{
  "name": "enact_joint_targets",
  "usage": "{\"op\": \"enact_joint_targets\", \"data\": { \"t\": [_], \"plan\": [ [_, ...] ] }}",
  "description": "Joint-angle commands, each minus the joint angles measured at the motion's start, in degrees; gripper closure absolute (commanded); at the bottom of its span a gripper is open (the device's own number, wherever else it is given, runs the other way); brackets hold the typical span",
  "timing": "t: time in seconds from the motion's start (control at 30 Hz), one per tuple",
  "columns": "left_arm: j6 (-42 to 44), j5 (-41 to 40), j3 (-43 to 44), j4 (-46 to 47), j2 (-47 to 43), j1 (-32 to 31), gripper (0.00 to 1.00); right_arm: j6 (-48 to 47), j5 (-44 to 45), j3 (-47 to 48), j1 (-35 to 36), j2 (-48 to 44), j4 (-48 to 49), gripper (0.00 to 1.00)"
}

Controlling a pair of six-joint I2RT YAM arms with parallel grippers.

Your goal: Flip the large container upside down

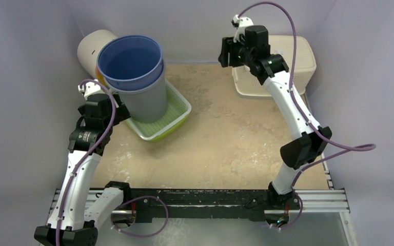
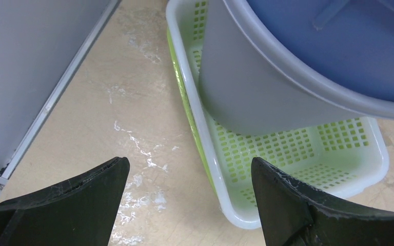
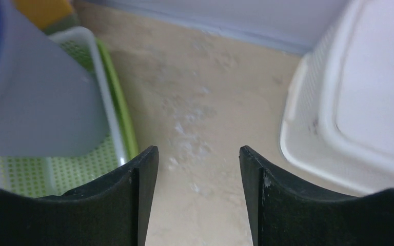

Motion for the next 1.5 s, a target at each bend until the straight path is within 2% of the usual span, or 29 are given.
{"op": "enact_joint_targets", "data": {
  "t": [0.0, 0.1, 0.2, 0.3, 0.5, 0.67, 0.83, 1.2, 1.47],
  "plan": [
    [-4.29, -6.02, 3.32, -0.4, 0.04, -0.13, 0.11, -8.0, -6.3, 13.37, 5.67, 6.56, -3.67, 0.38],
    [-7.0, -8.26, 3.89, -2.27, 0.56, -0.13, 0.11, -10.84, -9.42, 25.74, 9.16, 13.26, -6.82, 0.39],
    [-8.95, -9.02, 3.65, -3.08, 0.24, -0.13, 0.11, -13.61, -11.27, 31.07, 12.25, 15.16, -6.66, 0.38],
    [-10.34, -10.31, 3.34, -3.05, -0.95, -0.13, 0.11, -13.37, -15.4, 29.63, 12.99, 13.65, -2.03, 0.36],
    [-11.77, -10.04, 7.5, 0.23, -2.75, -0.13, 0.16, -11.93, -15.64, 23.3, 13.22, 11.04, 0.65, 0.36],
    [-11.17, -7.66, 15.1, 1.42, 1.26, -0.13, 0.19, -10.86, -15.38, 18.12, 13.22, 9.34, 2.61, 0.36],
    [-12.4, -7.42, 19.9, 3.25, 5.71, -0.14, 0.19, -10.72, -15.57, 17.19, 13.28, 9.17, 2.38, 0.37],
    [-16.77, -7.3, 24.44, 4.72, 14.45, 0.23, 0.25, -12.11, -14.93, 14.16, 13.29, 7.9, 1.61, 0.37],
    [-18.53, -5.59, 23.08, 9.62, 17.11, 1.78, 0.27, -12.86, -13.93, 12.53, 13.13, 7.41, 1.58, 0.37]
  ]
}}
